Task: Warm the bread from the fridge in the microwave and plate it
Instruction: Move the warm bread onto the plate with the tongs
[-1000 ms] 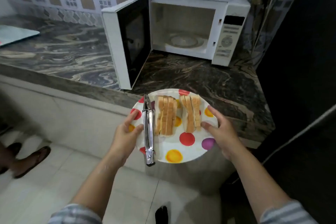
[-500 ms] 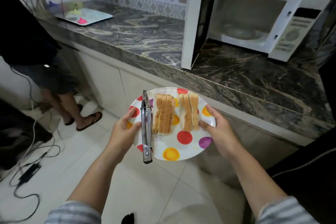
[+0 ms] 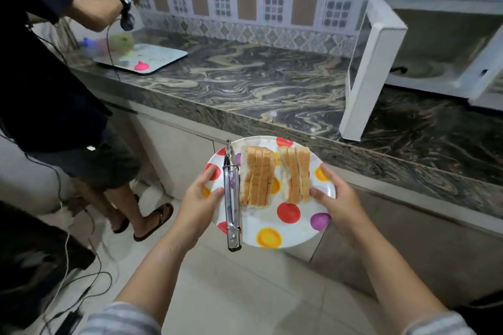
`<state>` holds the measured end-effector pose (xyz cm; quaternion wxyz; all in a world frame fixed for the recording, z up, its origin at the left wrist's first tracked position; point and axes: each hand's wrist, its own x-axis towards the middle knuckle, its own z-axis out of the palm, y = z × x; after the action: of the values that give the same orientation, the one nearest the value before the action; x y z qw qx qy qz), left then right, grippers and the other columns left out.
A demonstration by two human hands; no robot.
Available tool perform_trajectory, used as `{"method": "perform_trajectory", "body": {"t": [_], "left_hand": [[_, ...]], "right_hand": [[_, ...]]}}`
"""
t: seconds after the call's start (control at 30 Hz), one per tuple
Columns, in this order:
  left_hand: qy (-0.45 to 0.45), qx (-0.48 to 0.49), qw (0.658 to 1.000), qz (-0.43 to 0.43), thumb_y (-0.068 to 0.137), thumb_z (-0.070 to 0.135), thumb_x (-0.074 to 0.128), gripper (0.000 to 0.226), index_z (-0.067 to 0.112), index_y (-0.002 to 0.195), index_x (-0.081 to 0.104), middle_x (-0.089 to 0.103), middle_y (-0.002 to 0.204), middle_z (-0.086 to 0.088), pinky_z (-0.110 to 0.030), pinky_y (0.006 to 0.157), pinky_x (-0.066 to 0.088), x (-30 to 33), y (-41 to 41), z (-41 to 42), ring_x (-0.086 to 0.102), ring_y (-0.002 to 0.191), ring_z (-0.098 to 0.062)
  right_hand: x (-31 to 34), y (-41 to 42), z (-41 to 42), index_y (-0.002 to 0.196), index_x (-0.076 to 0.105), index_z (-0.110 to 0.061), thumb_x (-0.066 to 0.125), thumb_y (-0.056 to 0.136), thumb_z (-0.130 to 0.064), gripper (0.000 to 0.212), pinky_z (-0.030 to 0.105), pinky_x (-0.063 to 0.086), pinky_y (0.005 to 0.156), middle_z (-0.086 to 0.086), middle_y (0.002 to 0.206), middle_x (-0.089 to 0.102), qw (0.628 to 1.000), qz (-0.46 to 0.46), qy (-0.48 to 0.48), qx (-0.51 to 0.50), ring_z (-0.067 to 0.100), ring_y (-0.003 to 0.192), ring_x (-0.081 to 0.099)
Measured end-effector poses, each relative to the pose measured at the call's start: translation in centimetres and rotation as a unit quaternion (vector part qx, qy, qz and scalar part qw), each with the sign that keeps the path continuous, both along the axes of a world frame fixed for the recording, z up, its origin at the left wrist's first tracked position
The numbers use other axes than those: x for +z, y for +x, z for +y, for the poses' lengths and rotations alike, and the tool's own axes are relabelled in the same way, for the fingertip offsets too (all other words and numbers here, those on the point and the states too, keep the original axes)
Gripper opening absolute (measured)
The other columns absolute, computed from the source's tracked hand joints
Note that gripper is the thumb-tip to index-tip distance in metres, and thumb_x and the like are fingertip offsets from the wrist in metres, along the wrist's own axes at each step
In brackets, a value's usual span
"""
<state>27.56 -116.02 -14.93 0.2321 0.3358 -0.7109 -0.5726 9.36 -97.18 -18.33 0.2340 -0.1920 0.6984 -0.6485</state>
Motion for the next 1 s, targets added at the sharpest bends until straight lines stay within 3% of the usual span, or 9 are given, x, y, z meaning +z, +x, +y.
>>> {"method": "perform_trajectory", "body": {"t": [0.17,0.3,0.37,0.43,0.5,0.63,0.8,0.9,1.0], "left_hand": [[-0.029,-0.017,0.999,-0.007,0.094,0.010,0.057,0.051,0.017,0.142,0.042,0.047,0.124,0.011,-0.006,0.082,0.033,0.2,-3.3,-6.5,0.046,0.111,-0.002],[-0.025,-0.041,0.999,0.011,0.094,0.005,0.054,0.046,0.018,0.137,0.045,0.051,0.109,0.014,0.003,0.063,0.038,0.1,-7.7,-10.8,0.052,0.078,0.010],[-0.017,-0.052,0.998,0.019,0.094,0.005,0.054,0.043,0.020,0.134,0.047,0.054,0.105,0.015,-0.008,0.071,0.047,0.2,-10.5,-12.9,0.056,0.076,0.009],[-0.023,-0.055,0.998,0.023,0.093,0.006,0.055,0.051,0.018,0.141,0.043,0.057,0.118,0.009,-0.014,0.081,0.048,0.5,-13.6,-15.0,0.058,0.092,-0.002],[-0.041,-0.059,0.997,0.024,0.092,0.006,0.056,0.058,0.021,0.145,0.037,0.053,0.127,0.011,-0.009,0.085,0.044,0.7,-16.8,-17.1,0.055,0.105,-0.004],[-0.069,-0.078,0.995,0.009,0.092,0.008,0.054,0.067,0.026,0.150,0.027,0.049,0.141,0.006,-0.038,0.110,0.037,0.7,-23.1,-21.1,0.048,0.128,-0.015],[-0.106,-0.129,0.986,-0.007,0.095,0.008,0.053,0.060,0.017,0.149,0.028,0.041,0.146,0.002,-0.020,0.107,0.026,0.1,-30.4,-24.6,0.036,0.132,-0.007],[-0.130,-0.154,0.979,-0.025,0.094,0.012,0.055,0.059,0.019,0.148,0.031,0.047,0.137,0.005,-0.028,0.109,0.030,-1.0,-34.3,-26.5,0.041,0.125,-0.006],[-0.142,-0.183,0.971,-0.049,0.093,0.016,0.057,0.060,0.021,0.147,0.032,0.050,0.132,0.008,-0.044,0.111,0.032,-2.4,-37.4,-28.2,0.047,0.125,-0.013]], "right_hand": [[1.0,-1.9,-5.7,0.144,0.040,-0.024,0.062,0.090,-0.004,0.061,0.016,0.054,0.067,0.001,0.125,0.060,1.000,0.002,0.004,-0.030,0.018,0.108,0.061],[1.8,-5.3,-9.3,0.143,0.041,-0.026,0.061,0.091,-0.004,0.060,0.031,0.053,0.082,-0.002,0.119,0.063,0.998,0.020,0.014,-0.059,0.018,0.105,0.062],[2.1,-7.4,-11.2,0.138,0.043,-0.034,0.058,0.092,-0.003,0.057,0.032,0.055,0.077,-0.014,0.105,0.064,0.996,0.034,0.018,-0.077,0.011,0.094,0.064],[2.4,-9.9,-13.1,0.135,0.043,-0.040,0.056,0.094,-0.005,0.055,0.027,0.055,0.068,-0.019,0.100,0.062,0.995,0.045,0.022,-0.090,0.005,0.088,0.063],[2.6,-12.6,-15.0,0.141,0.041,-0.032,0.055,0.094,-0.008,0.054,0.024,0.051,0.073,-0.011,0.111,0.062,0.991,0.069,0.040,-0.103,0.007,0.094,0.061],[2.8,-18.3,-18.5,0.148,0.031,-0.027,0.052,0.097,-0.011,0.057,0.022,0.039,0.087,-0.009,0.126,0.049,0.988,0.093,0.073,-0.103,0.006,0.114,0.046],[1.6,-24.3,-21.2,0.149,0.023,-0.037,0.050,0.098,-0.023,0.059,0.036,0.036,0.107,-0.006,0.146,0.039,0.978,0.095,0.137,-0.122,0.020,0.135,0.037],[0.9,-27.1,-22.1,0.150,0.019,-0.039,0.049,0.098,-0.032,0.060,0.054,0.014,0.117,-0.002,0.158,0.024,0.961,0.109,0.214,-0.139,0.027,0.146,0.018],[0.5,-28.7,-22.8,0.151,0.017,-0.033,0.045,0.100,-0.033,0.058,0.053,-0.010,0.117,-0.001,0.160,0.018,0.936,0.121,0.296,-0.150,0.019,0.149,0.004]]}}
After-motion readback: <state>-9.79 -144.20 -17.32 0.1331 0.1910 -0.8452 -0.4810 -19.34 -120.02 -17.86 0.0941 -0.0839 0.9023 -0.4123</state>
